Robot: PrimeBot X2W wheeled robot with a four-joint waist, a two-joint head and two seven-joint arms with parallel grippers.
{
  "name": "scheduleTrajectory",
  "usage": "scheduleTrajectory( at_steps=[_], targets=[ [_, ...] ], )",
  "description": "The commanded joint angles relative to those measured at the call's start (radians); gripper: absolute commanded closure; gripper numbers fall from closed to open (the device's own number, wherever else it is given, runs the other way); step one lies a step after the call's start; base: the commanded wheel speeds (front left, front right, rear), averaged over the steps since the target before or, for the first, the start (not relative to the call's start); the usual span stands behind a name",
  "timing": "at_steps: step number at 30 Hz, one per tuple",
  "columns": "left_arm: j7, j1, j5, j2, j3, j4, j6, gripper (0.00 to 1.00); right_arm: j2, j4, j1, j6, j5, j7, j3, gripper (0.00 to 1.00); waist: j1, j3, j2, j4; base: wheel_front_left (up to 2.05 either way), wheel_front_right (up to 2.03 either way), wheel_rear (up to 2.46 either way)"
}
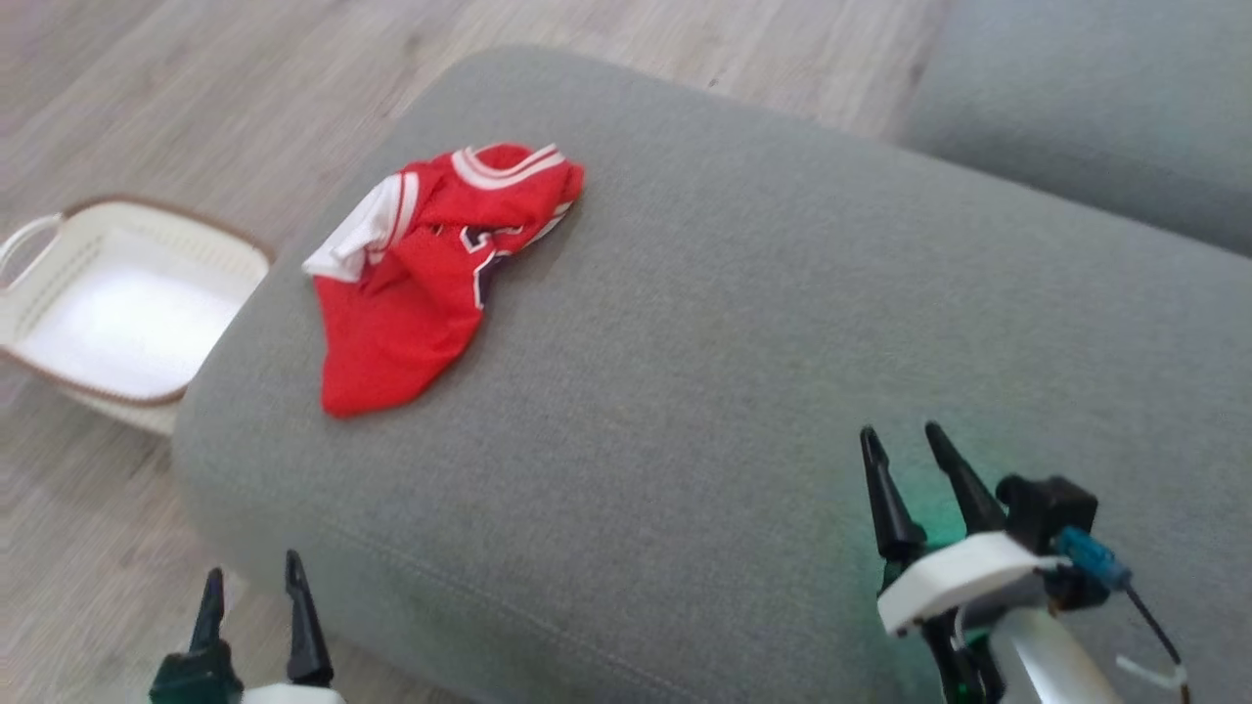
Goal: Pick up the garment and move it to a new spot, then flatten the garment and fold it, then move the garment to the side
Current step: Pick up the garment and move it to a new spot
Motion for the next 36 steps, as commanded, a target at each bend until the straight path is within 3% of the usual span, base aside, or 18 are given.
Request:
scheduleTrajectory(
  at_steps=[1,11,17,18,23,29,34,35,36],
  targets=[
    [-0.003,-0.046,0.008,0.005,0.035,-0.027,-0.005,0.00,-0.001,-0.028,-0.047,-0.001,-0.007,-0.011,0.021,0.00,0.0001,0.034,0.0000,0.019,0.00,0.00,0.00],
    [-0.003,-0.190,-0.003,0.024,0.142,-0.022,-0.041,0.00,-0.001,-0.055,-0.107,-0.001,-0.057,-0.011,0.028,0.00,0.0001,0.149,0.0000,-0.058,0.00,0.00,0.00],
    [-0.003,-0.383,-0.019,0.092,0.176,0.056,-0.113,0.00,-0.001,-0.090,-0.163,-0.001,-0.107,-0.011,0.036,0.00,0.0001,0.247,0.0000,-0.117,0.00,0.00,0.00],
    [-0.003,-0.456,-0.021,0.124,0.165,0.111,-0.140,0.00,-0.001,-0.101,-0.180,-0.001,-0.122,-0.011,0.040,0.00,0.0001,0.277,0.0000,-0.134,0.00,0.00,0.00],
    [-0.003,-0.629,-0.017,0.204,0.111,0.256,-0.176,0.00,-0.001,-0.123,-0.209,-0.001,-0.134,-0.011,0.053,0.00,0.0001,0.334,0.0000,-0.174,0.00,0.00,0.00],
    [0.035,-0.768,-0.019,0.269,0.072,0.466,-0.183,0.00,-0.001,-0.129,-0.231,-0.001,-0.150,-0.011,0.055,0.00,0.0001,0.384,0.0000,-0.222,0.00,0.00,0.00],
    [0.040,-0.810,-0.023,0.301,0.087,0.580,-0.140,0.00,-0.001,-0.132,-0.241,-0.001,-0.150,-0.011,0.059,0.00,0.0001,0.402,0.0000,-0.256,0.00,0.00,0.00],
    [0.034,-0.816,-0.022,0.307,0.088,0.597,-0.132,0.11,-0.001,-0.133,-0.241,-0.001,-0.150,-0.011,0.056,0.00,0.0001,0.404,0.0000,-0.263,0.00,0.00,0.00],
    [0.029,-0.822,-0.019,0.311,0.087,0.611,-0.120,1.00,-0.001,-0.134,-0.240,-0.001,-0.150,-0.011,0.053,0.00,0.0001,0.405,0.0000,-0.266,0.00,0.00,0.00]
  ],
)
